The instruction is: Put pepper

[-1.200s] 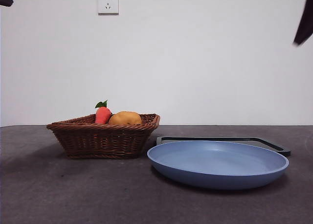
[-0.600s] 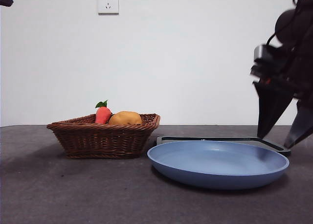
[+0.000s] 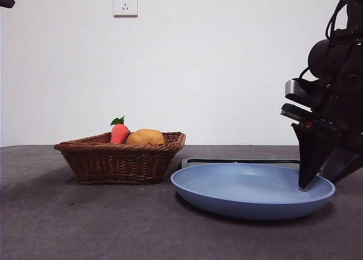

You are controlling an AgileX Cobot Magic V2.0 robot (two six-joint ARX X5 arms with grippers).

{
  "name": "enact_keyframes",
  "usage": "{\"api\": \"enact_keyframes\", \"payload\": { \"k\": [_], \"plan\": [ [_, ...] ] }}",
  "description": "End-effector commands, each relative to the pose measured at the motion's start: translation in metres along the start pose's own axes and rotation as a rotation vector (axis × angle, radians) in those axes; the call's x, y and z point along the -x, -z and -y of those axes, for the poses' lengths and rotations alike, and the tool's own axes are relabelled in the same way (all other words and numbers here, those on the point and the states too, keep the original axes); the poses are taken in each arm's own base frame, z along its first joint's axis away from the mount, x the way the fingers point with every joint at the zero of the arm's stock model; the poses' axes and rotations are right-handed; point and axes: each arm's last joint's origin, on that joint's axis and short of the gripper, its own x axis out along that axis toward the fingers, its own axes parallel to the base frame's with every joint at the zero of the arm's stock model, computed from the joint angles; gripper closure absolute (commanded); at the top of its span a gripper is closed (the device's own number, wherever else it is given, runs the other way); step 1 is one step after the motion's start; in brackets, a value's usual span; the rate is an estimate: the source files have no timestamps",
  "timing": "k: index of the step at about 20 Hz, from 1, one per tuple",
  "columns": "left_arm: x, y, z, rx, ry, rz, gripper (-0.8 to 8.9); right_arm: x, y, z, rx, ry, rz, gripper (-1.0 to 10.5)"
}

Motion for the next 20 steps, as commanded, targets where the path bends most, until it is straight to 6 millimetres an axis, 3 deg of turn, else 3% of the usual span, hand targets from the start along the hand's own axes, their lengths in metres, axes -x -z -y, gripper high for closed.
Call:
{"api": "enact_keyframes", "payload": {
  "k": [1,5,9,14,20],
  "plan": [
    [0.002,-0.004,0.002,-0.007,0.001,0.009,4.37,-0.004,-0.005,-0.001,0.014,-0.006,0.006,9.4],
    [-0.002,-0.005,0.001,0.011,-0.025,0.007,4.37,0.000,-0.004,-0.002,-0.022,-0.007,0.008,9.4],
    [-0.027,-0.009,-0.005,0.033,-0.060,-0.086,4.38,0.029,0.002,-0.010,-0.021,-0.005,0.034,9.4],
    [-0.082,-0.038,-0.003,-0.009,-0.155,-0.199,4.38,0.096,0.023,-0.034,0.006,0.005,0.177,9.4],
    [-0.174,-0.065,-0.012,-0.079,-0.243,-0.338,4.39,0.162,0.061,-0.050,-0.005,0.022,0.377,9.4]
  ]
}}
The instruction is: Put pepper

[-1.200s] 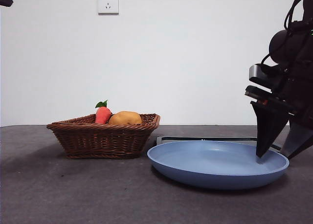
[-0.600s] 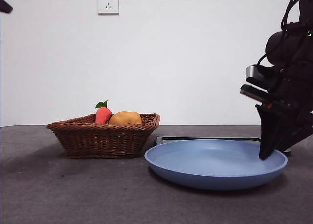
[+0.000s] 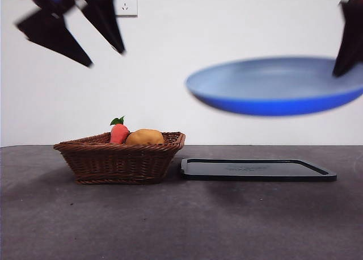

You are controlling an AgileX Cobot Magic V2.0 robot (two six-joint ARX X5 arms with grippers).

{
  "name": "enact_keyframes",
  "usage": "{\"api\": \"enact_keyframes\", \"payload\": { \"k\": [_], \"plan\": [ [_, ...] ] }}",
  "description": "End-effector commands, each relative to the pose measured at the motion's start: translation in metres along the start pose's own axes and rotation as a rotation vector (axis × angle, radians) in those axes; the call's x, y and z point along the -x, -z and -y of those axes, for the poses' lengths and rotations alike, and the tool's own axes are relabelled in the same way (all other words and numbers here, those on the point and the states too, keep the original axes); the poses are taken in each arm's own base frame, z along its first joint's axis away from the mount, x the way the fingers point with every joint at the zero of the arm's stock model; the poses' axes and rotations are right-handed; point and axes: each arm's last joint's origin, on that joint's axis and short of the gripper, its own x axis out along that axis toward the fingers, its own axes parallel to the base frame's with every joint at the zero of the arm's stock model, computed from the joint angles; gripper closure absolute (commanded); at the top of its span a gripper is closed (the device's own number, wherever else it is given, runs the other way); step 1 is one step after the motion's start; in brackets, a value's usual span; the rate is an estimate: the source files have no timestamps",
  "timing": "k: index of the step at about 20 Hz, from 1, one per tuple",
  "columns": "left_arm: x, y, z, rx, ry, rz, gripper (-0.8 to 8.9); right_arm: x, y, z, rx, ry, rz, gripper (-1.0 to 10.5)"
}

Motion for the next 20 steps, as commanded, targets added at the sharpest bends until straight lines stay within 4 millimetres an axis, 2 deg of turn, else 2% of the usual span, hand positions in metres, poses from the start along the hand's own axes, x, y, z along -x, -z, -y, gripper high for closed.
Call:
{"api": "enact_keyframes", "payload": {
  "k": [1,5,9,13,20],
  "plan": [
    [-0.039,-0.015,-0.001,-0.029,-0.046,-0.057,4.39,0.023,0.004,-0.005,-0.015,0.004,0.069,9.4],
    [-0.096,-0.022,-0.006,-0.022,-0.069,-0.156,4.39,0.048,0.015,-0.013,-0.013,0.004,0.150,9.4],
    [-0.133,-0.015,-0.011,-0.018,-0.089,-0.212,4.39,0.055,0.019,-0.016,-0.010,0.002,0.173,9.4],
    [-0.155,-0.001,-0.016,-0.015,-0.114,-0.279,4.39,0.055,0.019,-0.015,-0.010,0.003,0.172,9.4],
    [-0.178,0.009,-0.017,-0.013,-0.121,-0.300,4.39,0.055,0.019,-0.016,-0.009,0.003,0.174,9.4]
  ]
}}
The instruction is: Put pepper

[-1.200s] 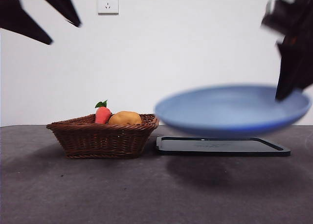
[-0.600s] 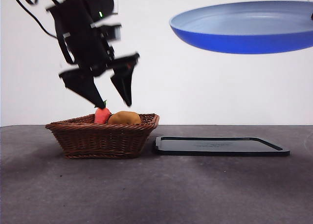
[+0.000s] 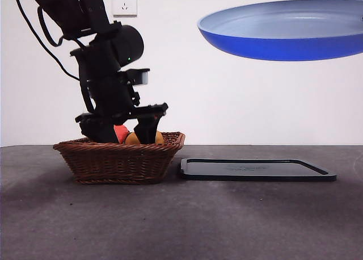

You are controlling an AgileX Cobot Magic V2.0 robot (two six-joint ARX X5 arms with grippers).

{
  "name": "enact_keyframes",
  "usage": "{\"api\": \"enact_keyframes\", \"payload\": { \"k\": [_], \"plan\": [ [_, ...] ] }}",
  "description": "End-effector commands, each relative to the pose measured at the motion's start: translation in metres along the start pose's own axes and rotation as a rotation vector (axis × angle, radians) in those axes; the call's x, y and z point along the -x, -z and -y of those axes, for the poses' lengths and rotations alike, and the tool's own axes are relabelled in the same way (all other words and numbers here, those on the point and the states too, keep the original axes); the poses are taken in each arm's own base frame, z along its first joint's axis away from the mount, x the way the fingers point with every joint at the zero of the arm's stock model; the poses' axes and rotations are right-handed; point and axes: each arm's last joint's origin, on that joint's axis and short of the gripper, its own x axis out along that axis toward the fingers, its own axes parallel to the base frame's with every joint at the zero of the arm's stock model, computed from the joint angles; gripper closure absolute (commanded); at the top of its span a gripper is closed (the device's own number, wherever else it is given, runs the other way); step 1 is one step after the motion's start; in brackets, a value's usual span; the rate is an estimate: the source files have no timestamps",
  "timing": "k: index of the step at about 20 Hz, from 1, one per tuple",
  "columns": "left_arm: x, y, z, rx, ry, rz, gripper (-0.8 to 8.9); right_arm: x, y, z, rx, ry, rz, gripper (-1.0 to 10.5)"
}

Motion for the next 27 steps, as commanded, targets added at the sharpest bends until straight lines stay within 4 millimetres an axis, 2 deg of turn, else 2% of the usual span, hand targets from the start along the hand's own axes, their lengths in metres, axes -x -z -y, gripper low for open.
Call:
{"api": "enact_keyframes", "payload": {
  "k": [1,14,18,22,27],
  "plan": [
    [-0.014,0.001,0.003,-0.011,-0.009,-0.028,4.40,0.002,-0.004,-0.001,-0.005,-0.006,0.021,9.4],
    [-0.011,0.002,0.005,-0.016,-0.009,-0.032,6.57,0.002,-0.005,-0.001,-0.001,-0.003,0.025,9.4],
    [-0.005,-0.001,0.005,-0.014,-0.009,-0.023,6.64,0.000,-0.005,-0.001,-0.002,-0.003,0.021,9.4],
    [0.014,-0.007,0.006,-0.014,-0.007,0.022,6.64,-0.003,-0.007,0.000,-0.006,-0.002,0.011,9.4],
    [0.060,-0.015,0.008,-0.016,0.007,0.116,6.64,-0.021,-0.012,0.006,-0.031,0.002,-0.046,9.4]
  ]
}}
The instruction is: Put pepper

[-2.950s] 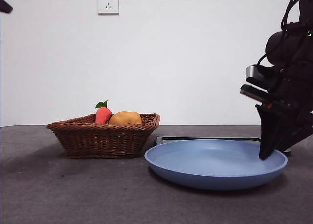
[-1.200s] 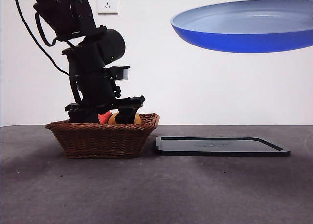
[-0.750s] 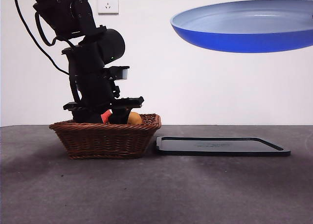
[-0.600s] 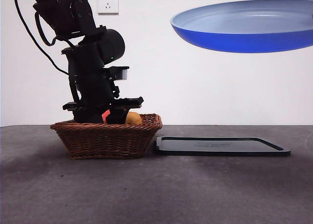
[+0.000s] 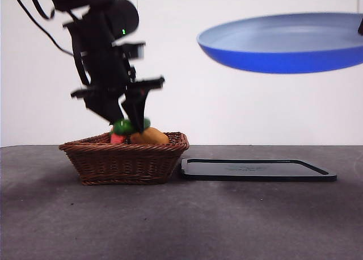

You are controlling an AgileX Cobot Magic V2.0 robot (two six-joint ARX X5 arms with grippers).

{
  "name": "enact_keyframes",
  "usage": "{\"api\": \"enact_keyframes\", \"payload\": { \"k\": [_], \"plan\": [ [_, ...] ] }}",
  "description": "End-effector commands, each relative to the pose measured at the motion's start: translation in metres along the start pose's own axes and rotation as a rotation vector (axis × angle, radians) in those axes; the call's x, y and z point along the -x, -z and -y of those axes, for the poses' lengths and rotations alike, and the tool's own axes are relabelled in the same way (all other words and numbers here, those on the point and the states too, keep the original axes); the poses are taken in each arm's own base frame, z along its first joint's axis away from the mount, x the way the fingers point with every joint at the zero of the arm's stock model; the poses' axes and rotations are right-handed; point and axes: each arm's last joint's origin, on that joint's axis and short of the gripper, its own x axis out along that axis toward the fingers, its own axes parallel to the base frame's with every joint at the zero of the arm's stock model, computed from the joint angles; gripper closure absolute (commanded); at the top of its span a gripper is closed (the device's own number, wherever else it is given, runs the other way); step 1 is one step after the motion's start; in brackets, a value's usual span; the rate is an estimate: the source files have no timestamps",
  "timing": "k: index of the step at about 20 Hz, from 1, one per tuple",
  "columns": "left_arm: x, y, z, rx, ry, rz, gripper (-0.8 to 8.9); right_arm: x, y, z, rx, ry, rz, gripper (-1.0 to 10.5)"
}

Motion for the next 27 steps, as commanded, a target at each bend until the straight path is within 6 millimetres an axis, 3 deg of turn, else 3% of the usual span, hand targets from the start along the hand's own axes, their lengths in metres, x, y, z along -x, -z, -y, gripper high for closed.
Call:
{"api": "enact_keyframes", "payload": {
  "k": [1,7,11,15,18,23,27],
  "plan": [
    [0.022,-0.008,0.006,-0.014,0.025,0.046,6.64,-0.011,-0.010,0.003,-0.022,-0.003,-0.005,9.4],
    [0.092,-0.009,0.031,-0.074,0.238,0.150,6.64,-0.072,-0.028,0.022,-0.112,-0.002,-0.100,9.4],
    [0.108,-0.001,0.070,-0.152,0.476,0.136,6.64,-0.109,-0.034,0.033,-0.195,-0.052,-0.134,9.4],
    [0.097,0.013,0.116,-0.284,0.527,0.089,6.64,-0.116,-0.035,0.035,-0.225,-0.072,-0.137,9.4],
    [0.079,0.021,0.138,-0.372,0.451,0.079,6.64,-0.116,-0.033,0.035,-0.232,-0.068,-0.157,9.4],
    [0.045,0.025,0.151,-0.408,0.382,0.071,6.64,-0.116,-0.031,0.035,-0.237,-0.067,-0.173,9.4],
    [0.031,0.026,0.153,-0.451,0.352,0.073,6.63,-0.116,-0.031,0.035,-0.240,-0.065,-0.181,9.4]
  ]
}}
